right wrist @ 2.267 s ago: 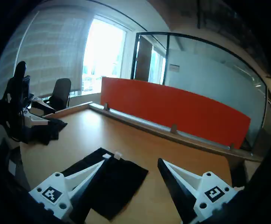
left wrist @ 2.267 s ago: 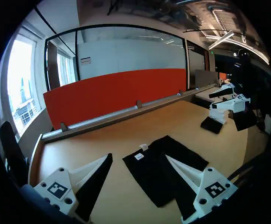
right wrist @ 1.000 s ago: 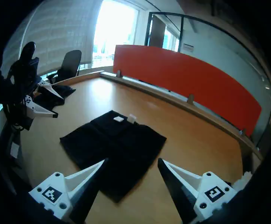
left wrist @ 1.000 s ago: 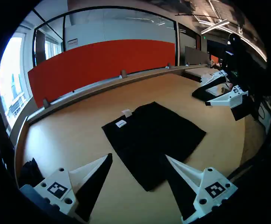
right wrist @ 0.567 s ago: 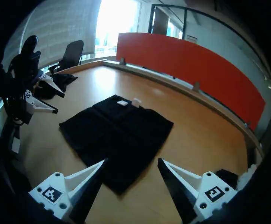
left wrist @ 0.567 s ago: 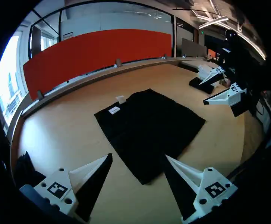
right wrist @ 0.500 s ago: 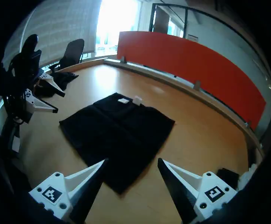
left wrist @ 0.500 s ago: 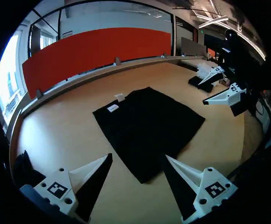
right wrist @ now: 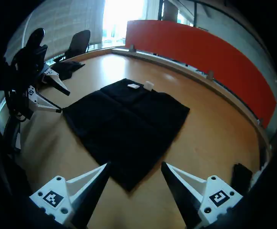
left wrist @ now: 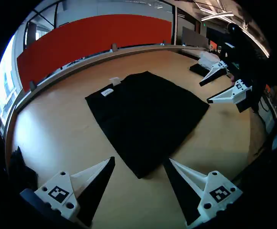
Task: Fold towel
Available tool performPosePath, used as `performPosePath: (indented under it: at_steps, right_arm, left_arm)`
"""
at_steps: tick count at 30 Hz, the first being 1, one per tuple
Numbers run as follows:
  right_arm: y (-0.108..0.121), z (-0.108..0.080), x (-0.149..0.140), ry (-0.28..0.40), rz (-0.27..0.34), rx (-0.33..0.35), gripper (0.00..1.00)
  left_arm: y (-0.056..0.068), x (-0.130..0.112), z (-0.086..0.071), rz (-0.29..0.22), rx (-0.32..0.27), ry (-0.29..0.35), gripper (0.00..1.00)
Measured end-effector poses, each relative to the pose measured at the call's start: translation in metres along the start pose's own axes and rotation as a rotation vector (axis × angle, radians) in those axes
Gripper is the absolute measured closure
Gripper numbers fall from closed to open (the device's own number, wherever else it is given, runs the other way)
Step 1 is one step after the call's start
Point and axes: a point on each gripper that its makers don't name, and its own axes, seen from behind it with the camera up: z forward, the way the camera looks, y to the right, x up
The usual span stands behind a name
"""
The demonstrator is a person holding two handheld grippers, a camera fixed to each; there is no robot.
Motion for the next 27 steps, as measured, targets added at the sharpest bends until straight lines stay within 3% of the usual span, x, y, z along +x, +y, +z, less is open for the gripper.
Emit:
performPosePath:
  at_steps: [15,27]
  right_arm:
    - [0.001,0.011,-0.029,-0.067,-0.003,0.031,0.0]
    - [-0.001,0.011,-0.038,-0.085,-0.006,0.056,0.03]
  left_arm:
    - [0.007,-0.02,0.017,-0.008,-0.031,-0.085,0.06]
    - [0.008,-0.022,0.019,0.005,-0.031,-0.103,0.06]
